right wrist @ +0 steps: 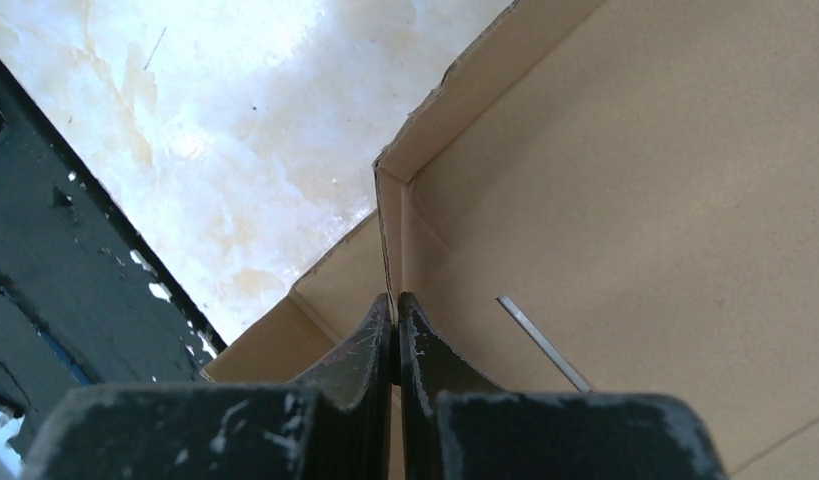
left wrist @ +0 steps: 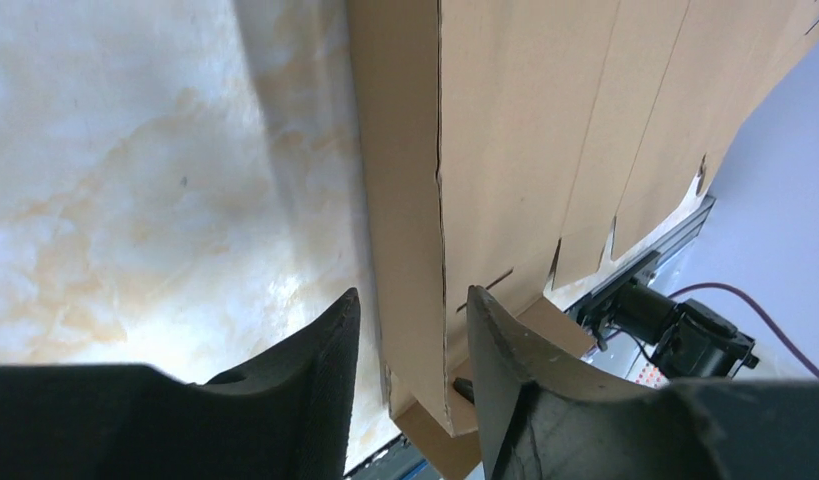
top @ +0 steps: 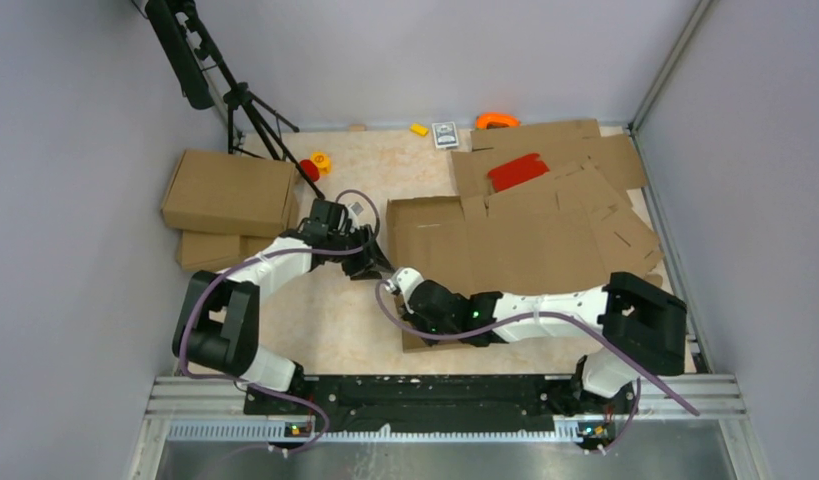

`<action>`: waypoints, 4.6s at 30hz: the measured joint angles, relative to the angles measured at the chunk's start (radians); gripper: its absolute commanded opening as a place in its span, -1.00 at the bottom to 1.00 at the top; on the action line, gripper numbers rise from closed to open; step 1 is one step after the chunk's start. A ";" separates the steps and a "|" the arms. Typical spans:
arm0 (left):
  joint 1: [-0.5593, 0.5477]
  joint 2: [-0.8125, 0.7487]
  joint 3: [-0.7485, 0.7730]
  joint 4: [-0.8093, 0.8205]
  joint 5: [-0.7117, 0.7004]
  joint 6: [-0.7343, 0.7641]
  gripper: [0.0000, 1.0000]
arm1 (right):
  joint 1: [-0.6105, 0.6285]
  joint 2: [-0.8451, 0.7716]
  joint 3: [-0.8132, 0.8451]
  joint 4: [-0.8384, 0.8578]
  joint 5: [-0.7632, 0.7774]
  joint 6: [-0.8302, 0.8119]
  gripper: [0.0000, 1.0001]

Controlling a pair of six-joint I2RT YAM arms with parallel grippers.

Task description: Fold the paper box

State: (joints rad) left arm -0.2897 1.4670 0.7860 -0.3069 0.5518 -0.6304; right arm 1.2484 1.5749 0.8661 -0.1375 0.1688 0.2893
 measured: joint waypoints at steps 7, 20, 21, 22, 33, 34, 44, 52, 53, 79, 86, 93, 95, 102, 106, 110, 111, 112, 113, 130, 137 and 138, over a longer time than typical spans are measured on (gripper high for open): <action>0.000 0.077 0.101 -0.001 -0.018 0.006 0.20 | -0.040 -0.088 -0.103 0.078 -0.056 -0.002 -1.00; 0.000 0.174 0.288 0.024 -0.134 0.046 0.31 | -0.069 -0.111 -0.142 0.130 -0.122 -0.029 -1.00; 0.000 0.202 0.319 0.024 -0.141 0.054 0.31 | -0.071 -0.113 -0.142 0.130 -0.125 -0.033 -1.00; 0.000 0.228 0.348 0.024 -0.147 0.060 0.32 | -0.073 -0.114 -0.142 0.130 -0.129 -0.036 -1.00; 0.000 0.465 0.576 -0.017 -0.208 0.180 0.27 | -0.082 -0.115 -0.146 0.138 -0.148 -0.054 -1.00; 0.000 0.469 0.582 -0.021 -0.210 0.193 0.26 | -0.083 -0.115 -0.146 0.139 -0.149 -0.054 -1.00; 0.000 0.502 0.640 -0.036 -0.121 0.358 -0.21 | -0.095 -0.113 -0.146 0.145 -0.173 -0.054 -1.00; 0.001 0.520 0.641 -0.035 -0.070 0.452 0.05 | -0.101 -0.113 -0.146 0.141 -0.174 -0.055 -1.00; 0.001 0.526 0.641 -0.037 -0.077 0.454 0.09 | -0.101 -0.113 -0.146 0.140 -0.174 -0.055 -1.00; 0.000 0.557 0.690 -0.027 -0.148 0.549 -0.80 | -0.121 -0.108 -0.146 0.129 -0.172 -0.058 -0.92; -0.050 0.521 0.649 -0.007 -0.230 0.622 -0.88 | -0.139 -0.108 -0.146 0.117 -0.174 -0.050 -0.92; -0.131 0.501 0.630 -0.012 -0.330 0.689 -0.89 | -0.141 -0.108 -0.145 0.095 -0.175 -0.051 -0.97; -0.151 0.497 0.626 -0.012 -0.369 0.716 -0.88 | -0.141 -0.108 -0.145 0.089 -0.175 -0.051 -0.95; -0.192 0.494 0.626 -0.020 -0.441 0.773 -0.58 | -0.143 -0.108 -0.145 0.085 -0.165 -0.050 -0.51; -0.196 0.494 0.626 -0.060 -0.435 0.781 -0.44 | -0.160 -0.115 -0.145 0.094 -0.146 -0.042 -0.38; -0.199 0.494 0.626 -0.077 -0.407 0.789 -0.34 | -0.182 -0.120 -0.145 0.097 -0.140 -0.040 -0.36; -0.199 0.494 0.626 -0.080 -0.401 0.790 -0.34 | -0.185 -0.120 -0.145 0.097 -0.140 -0.039 -0.35; -0.199 0.494 0.626 -0.083 -0.391 0.791 -0.34 | -0.188 -0.120 -0.145 0.097 -0.140 -0.035 -0.34; -0.199 0.494 0.628 -0.087 -0.384 0.791 -0.33 | -0.189 -0.120 -0.145 0.096 -0.141 -0.035 -0.33; -0.198 0.494 0.641 -0.105 -0.299 0.803 0.00 | -0.204 -0.147 -0.186 0.124 -0.186 -0.017 -0.41; -0.190 0.500 0.687 -0.066 -0.251 0.808 -0.05 | -0.204 -0.153 -0.187 0.133 -0.198 -0.017 -0.49; -0.190 0.501 0.687 -0.054 -0.242 0.809 -0.08 | -0.204 -0.153 -0.187 0.135 -0.199 -0.016 -0.49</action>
State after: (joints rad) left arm -0.4797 1.9682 1.4734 -0.3607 0.3099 0.1783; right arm 1.0439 1.4220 0.6788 -0.0029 -0.0303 0.2729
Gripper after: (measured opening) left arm 0.496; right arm 0.261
